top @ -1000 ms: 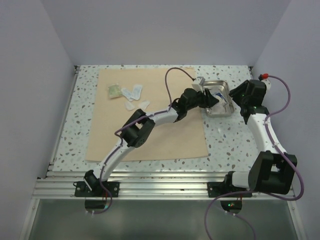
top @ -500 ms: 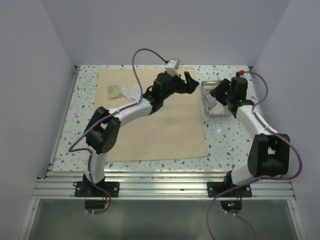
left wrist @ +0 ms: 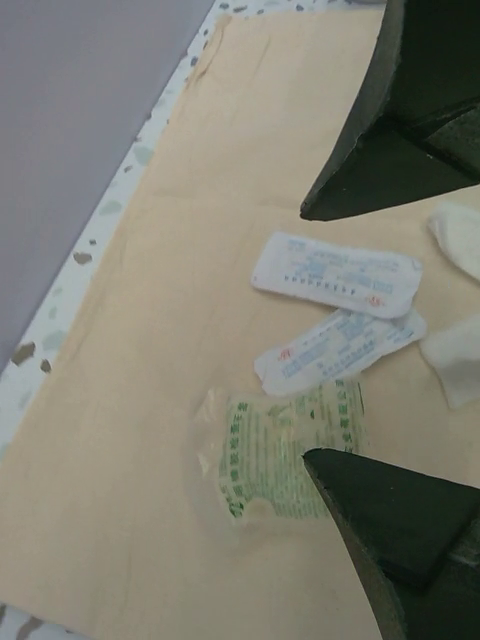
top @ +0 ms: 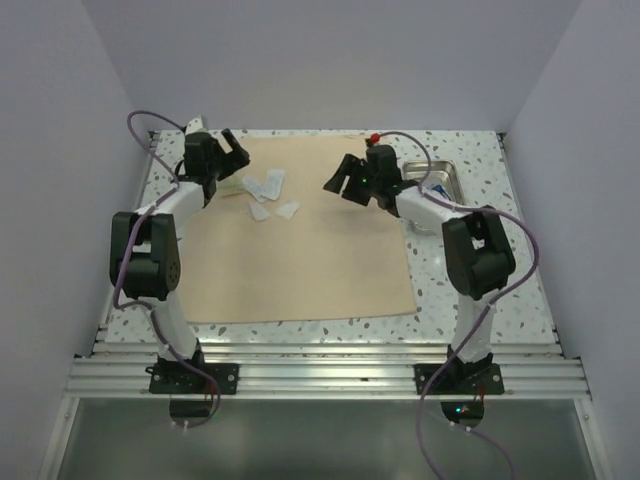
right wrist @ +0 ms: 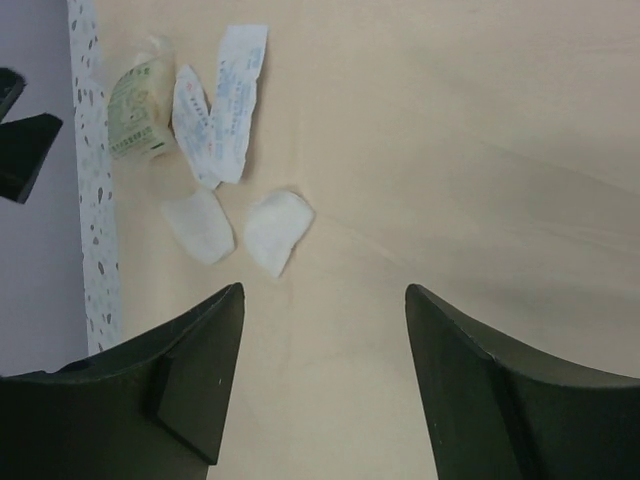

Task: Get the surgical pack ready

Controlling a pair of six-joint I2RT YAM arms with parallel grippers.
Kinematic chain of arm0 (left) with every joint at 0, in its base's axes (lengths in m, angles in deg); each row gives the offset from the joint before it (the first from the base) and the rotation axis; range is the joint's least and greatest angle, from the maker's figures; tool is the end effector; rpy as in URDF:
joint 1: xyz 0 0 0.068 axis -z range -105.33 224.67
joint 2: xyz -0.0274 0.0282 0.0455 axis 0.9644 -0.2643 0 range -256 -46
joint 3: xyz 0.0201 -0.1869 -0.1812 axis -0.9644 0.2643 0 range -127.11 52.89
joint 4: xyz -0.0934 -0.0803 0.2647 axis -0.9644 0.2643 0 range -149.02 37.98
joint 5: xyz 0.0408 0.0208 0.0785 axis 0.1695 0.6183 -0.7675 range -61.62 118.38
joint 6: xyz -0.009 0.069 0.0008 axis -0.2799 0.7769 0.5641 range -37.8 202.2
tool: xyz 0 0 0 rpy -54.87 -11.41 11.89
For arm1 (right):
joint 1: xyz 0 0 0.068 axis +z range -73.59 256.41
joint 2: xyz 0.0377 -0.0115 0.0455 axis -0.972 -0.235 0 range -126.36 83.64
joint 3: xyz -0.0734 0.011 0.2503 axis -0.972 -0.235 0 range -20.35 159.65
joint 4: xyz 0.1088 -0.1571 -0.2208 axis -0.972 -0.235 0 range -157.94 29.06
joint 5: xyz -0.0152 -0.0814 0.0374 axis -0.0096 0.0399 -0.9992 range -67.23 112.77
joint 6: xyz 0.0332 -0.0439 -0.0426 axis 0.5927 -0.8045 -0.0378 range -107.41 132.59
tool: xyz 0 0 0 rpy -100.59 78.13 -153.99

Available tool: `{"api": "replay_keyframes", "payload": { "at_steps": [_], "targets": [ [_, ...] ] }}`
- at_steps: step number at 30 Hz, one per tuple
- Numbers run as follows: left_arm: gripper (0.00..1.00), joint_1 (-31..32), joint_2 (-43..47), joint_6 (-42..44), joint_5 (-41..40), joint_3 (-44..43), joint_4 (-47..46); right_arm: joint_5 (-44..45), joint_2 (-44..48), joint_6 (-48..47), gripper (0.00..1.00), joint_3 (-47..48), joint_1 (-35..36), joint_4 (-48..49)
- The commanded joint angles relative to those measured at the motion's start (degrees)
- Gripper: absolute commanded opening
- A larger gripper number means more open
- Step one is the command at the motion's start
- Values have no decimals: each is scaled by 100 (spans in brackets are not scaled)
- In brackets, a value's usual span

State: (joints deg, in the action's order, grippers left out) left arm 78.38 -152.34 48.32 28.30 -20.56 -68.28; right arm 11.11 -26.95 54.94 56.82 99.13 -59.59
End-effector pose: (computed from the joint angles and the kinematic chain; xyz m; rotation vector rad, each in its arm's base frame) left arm 0.4748 -0.0305 0.2026 -0.5236 1.9384 -0.4219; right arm 0.4408 0.1972 0.1779 0.2578 2.2343 0.8618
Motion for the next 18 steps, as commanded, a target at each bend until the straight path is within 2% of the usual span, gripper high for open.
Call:
{"api": "replay_keyframes", "payload": {
  "at_steps": [1, 4, 8, 13, 18],
  "targets": [
    [100, -291, -570, -4, 236, -606, 643, -284, -541, 212, 70, 850, 433, 200],
    [100, -553, -949, 5, 175, -890, 838, -267, -1201, 248, 70, 1491, 724, 42],
    [100, -678, -1002, 23, 26, -908, 767, -249, -1947, 449, 68, 1942, 918, 76],
    [100, -792, -1011, 102, -370, -987, 917, -214, -2371, 625, 65, 2294, 989, 33],
    [100, -889, -1204, 190, -274, -1136, 917, -64, -2573, 617, 64, 2417, 1068, -47]
  ]
}}
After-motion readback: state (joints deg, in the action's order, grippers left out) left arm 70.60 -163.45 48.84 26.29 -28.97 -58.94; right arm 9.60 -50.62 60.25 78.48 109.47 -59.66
